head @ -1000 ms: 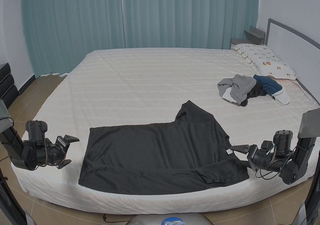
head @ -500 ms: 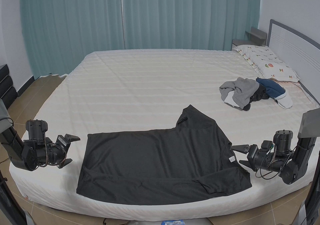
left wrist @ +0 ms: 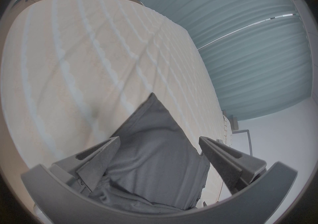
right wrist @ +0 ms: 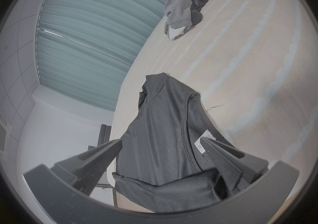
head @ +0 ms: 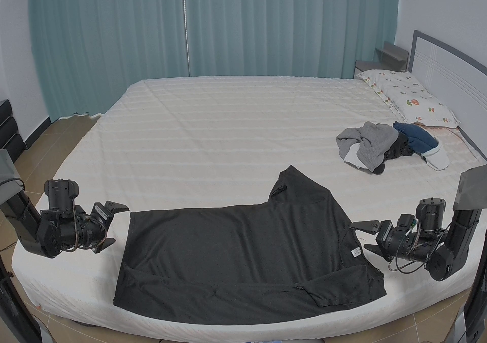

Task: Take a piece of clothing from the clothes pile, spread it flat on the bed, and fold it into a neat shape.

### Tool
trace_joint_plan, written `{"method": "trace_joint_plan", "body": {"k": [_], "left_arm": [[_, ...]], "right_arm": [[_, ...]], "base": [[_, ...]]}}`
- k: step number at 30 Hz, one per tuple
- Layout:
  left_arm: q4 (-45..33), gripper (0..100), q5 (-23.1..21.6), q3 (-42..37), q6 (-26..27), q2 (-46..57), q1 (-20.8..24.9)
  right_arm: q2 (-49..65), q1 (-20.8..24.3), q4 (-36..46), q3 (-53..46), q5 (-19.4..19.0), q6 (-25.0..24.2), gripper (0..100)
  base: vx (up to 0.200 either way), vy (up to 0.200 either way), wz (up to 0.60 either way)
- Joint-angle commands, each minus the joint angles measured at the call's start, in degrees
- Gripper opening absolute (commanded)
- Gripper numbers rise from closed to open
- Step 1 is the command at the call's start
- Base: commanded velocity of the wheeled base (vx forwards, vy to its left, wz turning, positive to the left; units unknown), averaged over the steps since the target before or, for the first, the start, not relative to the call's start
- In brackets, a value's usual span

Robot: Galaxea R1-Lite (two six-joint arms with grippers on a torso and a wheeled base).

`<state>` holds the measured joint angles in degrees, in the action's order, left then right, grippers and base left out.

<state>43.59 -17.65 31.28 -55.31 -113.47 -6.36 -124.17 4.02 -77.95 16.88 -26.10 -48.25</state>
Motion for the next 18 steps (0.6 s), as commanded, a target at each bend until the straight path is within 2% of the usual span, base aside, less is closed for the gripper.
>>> {"method": "trace_joint_plan", "body": {"k": [1,5,7,8,10,11,15,18], "left_arm": [[-0.4,100,0.5,8.8,1.7,-8.6,0.1],[-5.3,100,0.9,16.2,7.3,-13.7,0.4],[-5.3,100,0.9,16.2,7.3,-13.7,0.4],[-7.9,100,2.4,20.9,10.7,-16.5,0.5],[-8.6,100,3.3,22.4,12.0,-17.4,0.5],[-10.3,100,5.4,26.2,14.6,-19.2,0.7],[-13.8,100,7.5,31.6,15.1,-20.6,2.0],[-14.8,100,7.5,32.3,15.1,-20.7,3.1]], "right_arm": [[0.2,-0.1,-0.1,-0.1,0.0,0.0,100],[0.0,-0.1,-0.1,0.0,0.0,0.0,100],[0.0,-0.1,-0.1,0.0,0.0,0.0,100],[0.0,-0.1,-0.1,0.1,0.0,0.0,100],[0.1,-0.1,-0.1,0.1,0.0,0.0,100],[0.0,-0.1,-0.1,0.1,0.0,0.0,100],[0.0,-0.1,-0.1,0.2,0.0,0.0,100],[0.0,-0.1,-0.1,0.3,0.0,0.0,100]], "base": [[0.0,0.0,0.0],[0.0,0.0,0.0],[0.0,0.0,0.0],[0.0,0.0,0.0],[0.0,0.0,0.0],[0.0,0.0,0.0],[0.0,0.0,0.0],[0.0,0.0,0.0]]}}
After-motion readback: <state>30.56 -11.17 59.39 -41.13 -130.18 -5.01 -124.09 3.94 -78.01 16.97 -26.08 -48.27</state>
